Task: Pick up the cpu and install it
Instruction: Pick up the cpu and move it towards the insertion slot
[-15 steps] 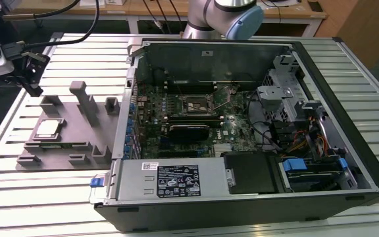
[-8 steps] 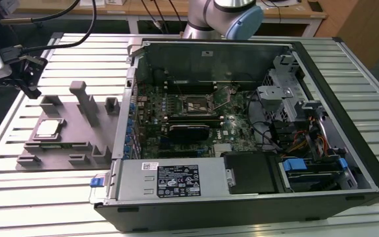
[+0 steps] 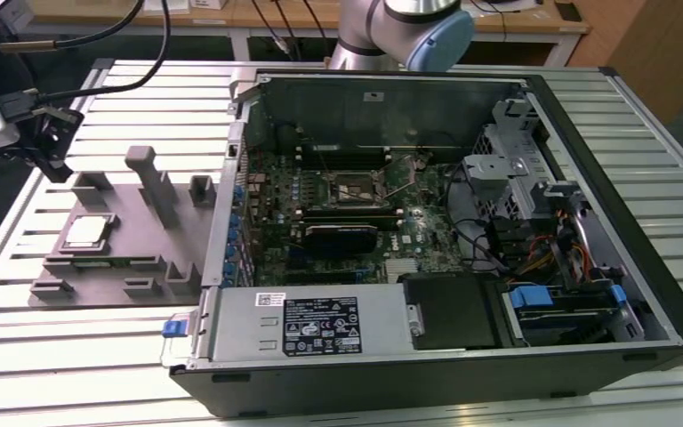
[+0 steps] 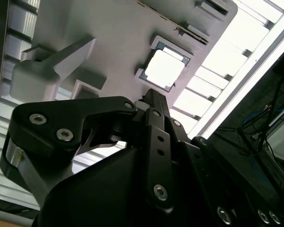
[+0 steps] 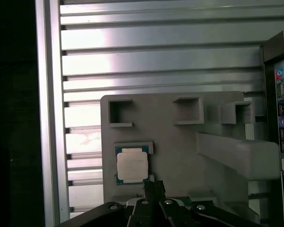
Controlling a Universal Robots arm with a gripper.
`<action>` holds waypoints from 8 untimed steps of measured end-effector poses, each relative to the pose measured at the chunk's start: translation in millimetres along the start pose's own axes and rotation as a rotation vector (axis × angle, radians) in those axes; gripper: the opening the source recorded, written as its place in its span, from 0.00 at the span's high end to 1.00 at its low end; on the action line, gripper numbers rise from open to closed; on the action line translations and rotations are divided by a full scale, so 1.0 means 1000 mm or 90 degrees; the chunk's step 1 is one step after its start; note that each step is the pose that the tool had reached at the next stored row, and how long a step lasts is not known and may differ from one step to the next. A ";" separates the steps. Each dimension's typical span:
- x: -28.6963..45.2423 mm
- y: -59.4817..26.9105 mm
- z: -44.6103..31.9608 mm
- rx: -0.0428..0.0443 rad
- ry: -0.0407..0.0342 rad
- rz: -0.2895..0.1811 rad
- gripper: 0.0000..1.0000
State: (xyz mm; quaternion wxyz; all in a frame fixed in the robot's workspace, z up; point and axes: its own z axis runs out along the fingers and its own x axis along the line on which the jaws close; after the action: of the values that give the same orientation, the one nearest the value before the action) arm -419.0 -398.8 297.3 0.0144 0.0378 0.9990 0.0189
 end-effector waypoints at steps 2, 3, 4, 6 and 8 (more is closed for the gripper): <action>0.0016 -0.0001 0.0017 -0.0001 -0.0001 0.000 0.89; 0.0021 -0.0003 0.0025 -0.0001 -0.0001 0.000 0.89; 0.0024 -0.0004 0.0034 -0.0001 -0.0001 0.000 0.89; 0.0031 -0.0005 0.0051 0.0000 0.0000 0.000 0.89; 0.0036 -0.0007 0.0067 0.0000 0.0000 0.000 0.89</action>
State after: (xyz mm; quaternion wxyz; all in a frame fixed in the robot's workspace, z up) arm -422.4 -399.1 290.4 0.0144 0.0378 0.9990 0.0189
